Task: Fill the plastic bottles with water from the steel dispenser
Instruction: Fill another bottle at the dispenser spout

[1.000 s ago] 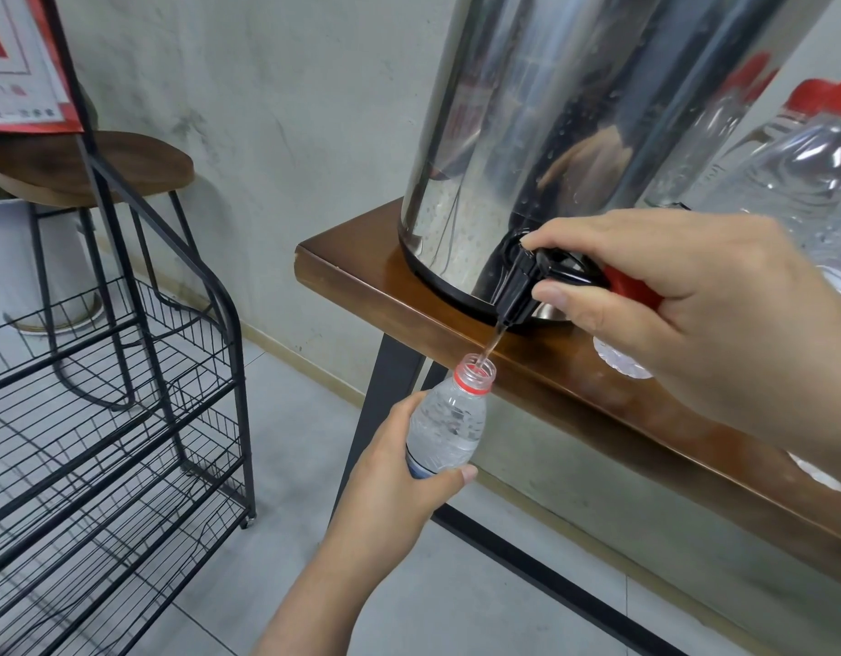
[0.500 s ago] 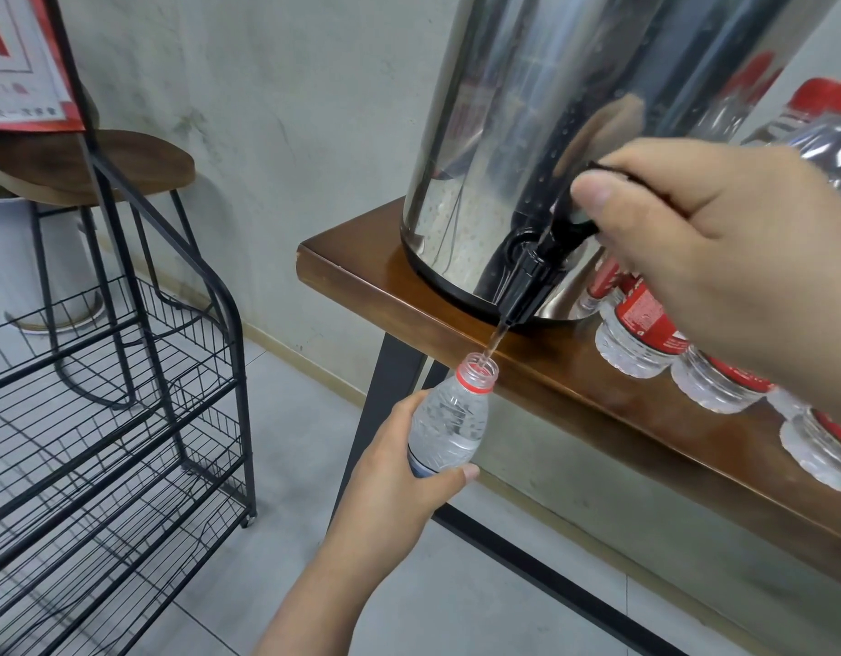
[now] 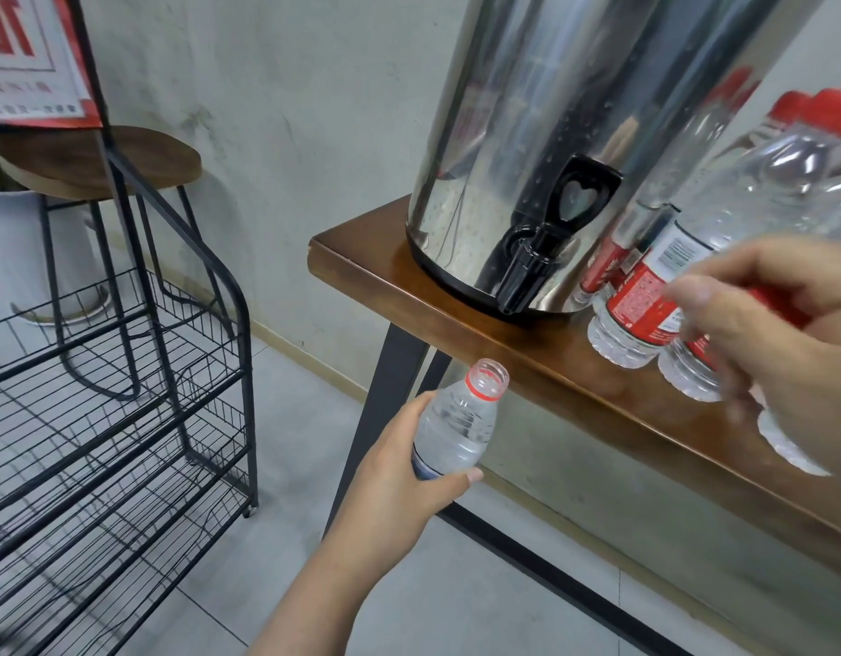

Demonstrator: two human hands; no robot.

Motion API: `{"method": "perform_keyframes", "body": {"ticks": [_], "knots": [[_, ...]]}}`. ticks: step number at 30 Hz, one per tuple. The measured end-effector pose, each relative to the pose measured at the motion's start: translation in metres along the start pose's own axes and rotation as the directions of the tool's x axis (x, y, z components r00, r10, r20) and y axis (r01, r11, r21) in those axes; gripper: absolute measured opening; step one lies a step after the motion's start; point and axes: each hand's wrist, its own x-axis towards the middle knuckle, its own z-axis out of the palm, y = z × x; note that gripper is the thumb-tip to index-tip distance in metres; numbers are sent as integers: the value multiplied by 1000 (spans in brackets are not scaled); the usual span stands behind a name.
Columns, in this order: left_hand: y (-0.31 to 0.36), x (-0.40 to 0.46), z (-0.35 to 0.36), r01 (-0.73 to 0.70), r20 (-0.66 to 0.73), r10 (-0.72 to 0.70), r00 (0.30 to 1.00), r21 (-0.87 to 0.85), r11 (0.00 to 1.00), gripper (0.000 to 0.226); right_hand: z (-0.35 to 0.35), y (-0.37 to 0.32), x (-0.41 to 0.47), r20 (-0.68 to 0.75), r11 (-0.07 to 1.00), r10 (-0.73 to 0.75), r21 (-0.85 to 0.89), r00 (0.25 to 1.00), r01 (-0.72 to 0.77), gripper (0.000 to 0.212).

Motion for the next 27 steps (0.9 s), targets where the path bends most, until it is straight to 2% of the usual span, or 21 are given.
{"method": "perform_keyframes", "body": {"ticks": [3,6,9,12,16,19,22,24,25,27], "knots": [[12,-21,4,-1,21,2,1000,-31,1000,70,3,-7,-21,43,999,44,6,998,-44,41],[27,-47,12,12,29,-10,1000,-72,997,68,11,-17,-33,124,996,-9,-90,992,21,26],[45,-79,20,51,37,-48,998,-100,994,65,21,-27,-43,269,992,-55,-91,962,82,28],[65,-109,22,33,41,-31,999,-48,998,63,22,-37,-56,340,997,-62,-25,938,75,29],[96,-143,22,22,44,-23,999,12,1000,62,7,-63,-72,417,997,-53,-31,907,72,25],[121,-165,20,3,34,-5,999,50,999,68,-11,-84,-86,409,997,-49,-32,911,68,38],[146,-182,18,-48,42,45,998,82,995,71,-28,-106,-100,282,991,3,-129,960,35,51],[160,-190,17,-77,55,73,996,85,993,70,-37,-118,-105,217,986,77,-165,973,-41,51],[166,-192,16,-74,63,70,996,69,995,69,-41,-122,-108,230,990,84,-127,970,-56,47],[177,-197,14,-61,75,58,996,48,997,69,-52,-126,-113,306,997,23,68,952,-46,38]]}}
